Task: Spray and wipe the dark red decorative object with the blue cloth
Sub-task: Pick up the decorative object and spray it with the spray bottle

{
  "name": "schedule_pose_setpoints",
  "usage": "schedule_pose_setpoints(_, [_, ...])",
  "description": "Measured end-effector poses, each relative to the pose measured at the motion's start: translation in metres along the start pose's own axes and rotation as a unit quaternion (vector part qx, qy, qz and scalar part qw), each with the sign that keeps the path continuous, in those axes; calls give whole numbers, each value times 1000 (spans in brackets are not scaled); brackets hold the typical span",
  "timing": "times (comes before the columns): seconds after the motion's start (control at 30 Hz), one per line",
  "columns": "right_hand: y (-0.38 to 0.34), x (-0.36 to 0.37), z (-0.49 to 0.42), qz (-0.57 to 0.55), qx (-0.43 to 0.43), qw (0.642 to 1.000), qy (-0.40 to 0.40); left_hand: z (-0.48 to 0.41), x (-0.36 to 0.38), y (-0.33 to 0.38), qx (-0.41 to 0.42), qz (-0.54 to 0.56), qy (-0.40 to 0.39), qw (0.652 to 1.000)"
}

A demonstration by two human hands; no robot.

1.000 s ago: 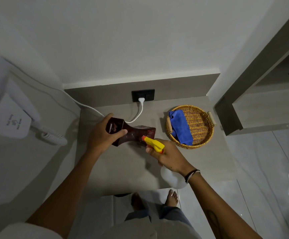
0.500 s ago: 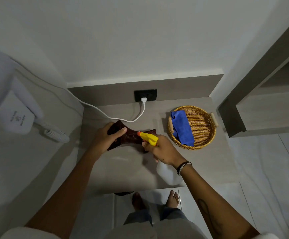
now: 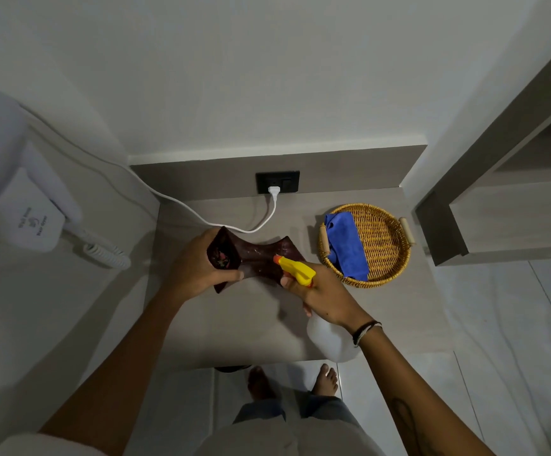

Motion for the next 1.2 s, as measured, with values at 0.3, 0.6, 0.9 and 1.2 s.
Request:
schedule_pose_setpoints(0.3, [-13,10,6,30,6,999,-24,5,11,-37,-237,194,9,952])
schedule_pose_setpoints(0.6, [-24,14,-3,86,18,996,-20,14,14,-41,-276,182,3,944])
schedule_pose_setpoints(0.9, [-17,6,3,74,54,996,7,14,19,-21,-176,153,-65,970])
schedule_pose_setpoints(1.2, [-12,-1,12,71,43,996,20,2,8,-14,-57,43,-22,997])
Point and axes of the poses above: each hand's wrist, its own z-axis away from the middle knuckle, its own x-axis out of the palm, y = z × x, the point moved 9 cm from there along -z, towards the middle knuckle, and after that the axes turned 4 degrees about -y, right-handed, at the moved point
